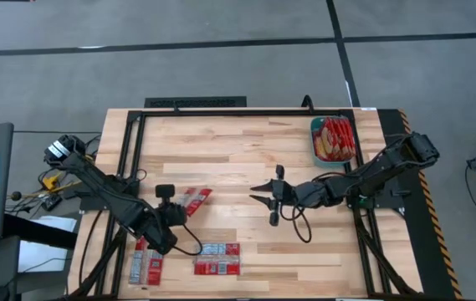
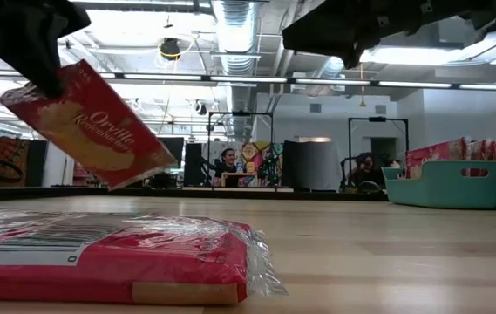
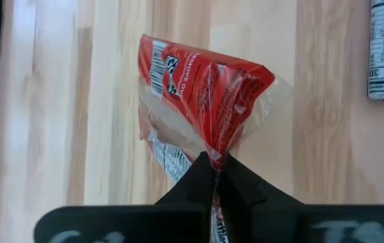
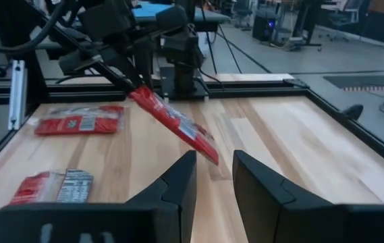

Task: Sort popcorn bags into baskets
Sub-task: Put the popcorn bag into the green bin

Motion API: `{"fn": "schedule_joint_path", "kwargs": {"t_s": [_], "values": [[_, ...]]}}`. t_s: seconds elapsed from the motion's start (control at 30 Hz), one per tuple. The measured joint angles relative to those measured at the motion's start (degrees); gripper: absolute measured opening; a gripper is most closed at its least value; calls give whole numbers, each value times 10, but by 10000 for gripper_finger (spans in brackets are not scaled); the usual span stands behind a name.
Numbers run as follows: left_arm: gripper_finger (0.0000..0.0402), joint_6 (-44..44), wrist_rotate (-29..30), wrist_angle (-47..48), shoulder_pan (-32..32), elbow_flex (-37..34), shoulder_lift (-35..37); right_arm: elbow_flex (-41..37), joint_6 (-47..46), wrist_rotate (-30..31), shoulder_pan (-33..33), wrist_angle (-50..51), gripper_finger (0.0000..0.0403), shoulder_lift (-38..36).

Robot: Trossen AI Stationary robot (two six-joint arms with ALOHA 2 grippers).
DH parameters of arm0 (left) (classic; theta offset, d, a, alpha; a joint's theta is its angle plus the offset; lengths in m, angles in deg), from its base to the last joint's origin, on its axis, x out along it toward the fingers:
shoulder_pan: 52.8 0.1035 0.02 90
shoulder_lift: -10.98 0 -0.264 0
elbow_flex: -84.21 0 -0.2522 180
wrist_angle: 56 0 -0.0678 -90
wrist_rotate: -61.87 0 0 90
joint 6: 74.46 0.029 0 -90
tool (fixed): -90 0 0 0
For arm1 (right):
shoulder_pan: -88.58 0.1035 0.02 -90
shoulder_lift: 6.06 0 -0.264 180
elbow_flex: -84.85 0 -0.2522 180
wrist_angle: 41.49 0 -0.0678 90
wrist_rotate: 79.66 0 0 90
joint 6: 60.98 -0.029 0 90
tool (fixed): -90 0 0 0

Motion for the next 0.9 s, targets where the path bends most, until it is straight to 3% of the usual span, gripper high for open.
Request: {"fn": "schedule_joint_path", "kwargs": {"t_s": [0.5,0.73,0.9], "values": [[0,69,-3,-44,0,1,5,0,58,-10,9,-50,119,0],[0,160,-4,-165,3,1,7,0,64,-16,9,-51,119,0],[0,205,-5,-201,18,1,7,0,56,-17,21,-47,119,0]]}}
